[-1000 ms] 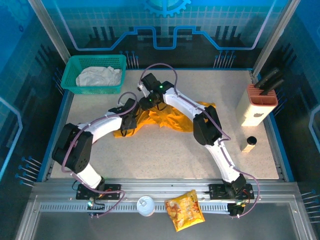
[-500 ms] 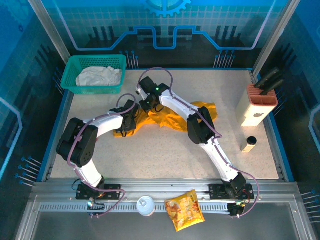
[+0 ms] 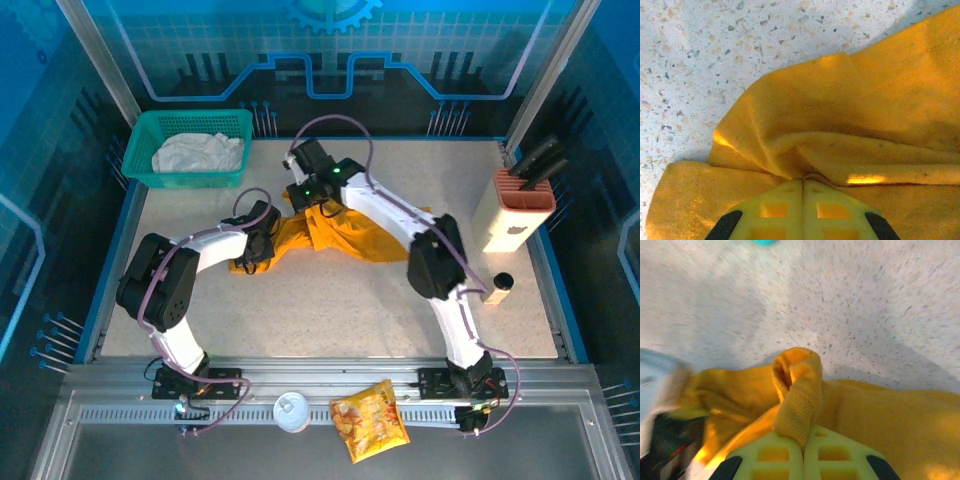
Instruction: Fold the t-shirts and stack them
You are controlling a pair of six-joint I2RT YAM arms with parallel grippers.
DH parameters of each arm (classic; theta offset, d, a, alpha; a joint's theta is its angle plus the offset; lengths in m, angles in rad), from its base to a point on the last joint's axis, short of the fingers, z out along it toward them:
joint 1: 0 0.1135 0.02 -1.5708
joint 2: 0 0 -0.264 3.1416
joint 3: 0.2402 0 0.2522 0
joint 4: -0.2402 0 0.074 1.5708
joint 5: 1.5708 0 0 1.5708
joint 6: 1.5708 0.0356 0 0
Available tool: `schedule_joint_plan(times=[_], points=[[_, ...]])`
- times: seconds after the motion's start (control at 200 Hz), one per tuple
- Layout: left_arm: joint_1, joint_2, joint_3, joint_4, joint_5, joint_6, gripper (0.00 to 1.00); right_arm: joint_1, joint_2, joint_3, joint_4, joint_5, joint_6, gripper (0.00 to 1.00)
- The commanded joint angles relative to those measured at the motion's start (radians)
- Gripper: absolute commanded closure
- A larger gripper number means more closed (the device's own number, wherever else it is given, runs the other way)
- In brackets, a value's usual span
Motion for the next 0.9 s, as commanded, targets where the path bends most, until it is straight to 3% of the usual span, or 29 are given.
schedule_joint_plan(times=[0.0,0.275,0.55,0.691,0.896], points=[[0.007,0.007,-0.028,-0.008,0.008,-0.032,1.0,0.009,-0.19,-0.182,0.118,-0.057,0.048,1.0],[0.007,0.026,-0.006,-0.021,0.0,-0.03,1.0,0.015,-0.601,-0.742,0.227,-0.176,0.099,1.0],[0.008,0.032,0.004,-0.032,-0.007,-0.03,1.0,0.028,-0.976,-1.146,0.128,-0.191,0.174,1.0],[0.008,0.049,0.025,-0.036,-0.003,-0.027,1.0,0.029,-1.062,-1.198,0.058,-0.278,0.188,1.0],[0.008,0.08,0.062,-0.045,-0.011,-0.021,1.0,0.028,-1.151,-1.117,-0.065,-0.338,0.167,1.0]])
